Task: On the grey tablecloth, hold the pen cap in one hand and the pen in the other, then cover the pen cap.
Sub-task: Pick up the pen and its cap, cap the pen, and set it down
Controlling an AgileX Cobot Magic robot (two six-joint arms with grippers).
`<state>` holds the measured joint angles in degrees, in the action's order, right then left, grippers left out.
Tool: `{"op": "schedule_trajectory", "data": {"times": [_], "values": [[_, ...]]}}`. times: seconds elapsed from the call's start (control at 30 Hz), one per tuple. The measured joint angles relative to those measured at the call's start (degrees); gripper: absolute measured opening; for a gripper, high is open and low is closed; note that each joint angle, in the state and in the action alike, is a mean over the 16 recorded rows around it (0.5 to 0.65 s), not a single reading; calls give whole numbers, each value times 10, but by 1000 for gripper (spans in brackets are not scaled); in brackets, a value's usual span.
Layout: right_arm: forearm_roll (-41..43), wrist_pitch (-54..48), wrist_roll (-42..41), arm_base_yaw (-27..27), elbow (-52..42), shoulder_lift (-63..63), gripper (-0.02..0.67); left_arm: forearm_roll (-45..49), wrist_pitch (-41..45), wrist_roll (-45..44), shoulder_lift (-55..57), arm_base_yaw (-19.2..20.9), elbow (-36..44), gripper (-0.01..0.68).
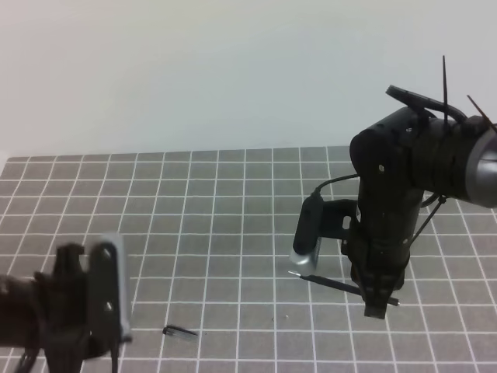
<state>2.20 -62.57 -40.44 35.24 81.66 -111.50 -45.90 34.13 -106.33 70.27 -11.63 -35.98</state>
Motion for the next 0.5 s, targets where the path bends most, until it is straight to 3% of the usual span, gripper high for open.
{"op": "schedule_trajectory", "data": {"times": [0.3,0.5], "values": [[1,-16,1,0,0,0,50,183,23,104,80,-60,-49,320],[-1,-35,1,0,0,0,40,255,38,169,138,-103,-101,360]]}}
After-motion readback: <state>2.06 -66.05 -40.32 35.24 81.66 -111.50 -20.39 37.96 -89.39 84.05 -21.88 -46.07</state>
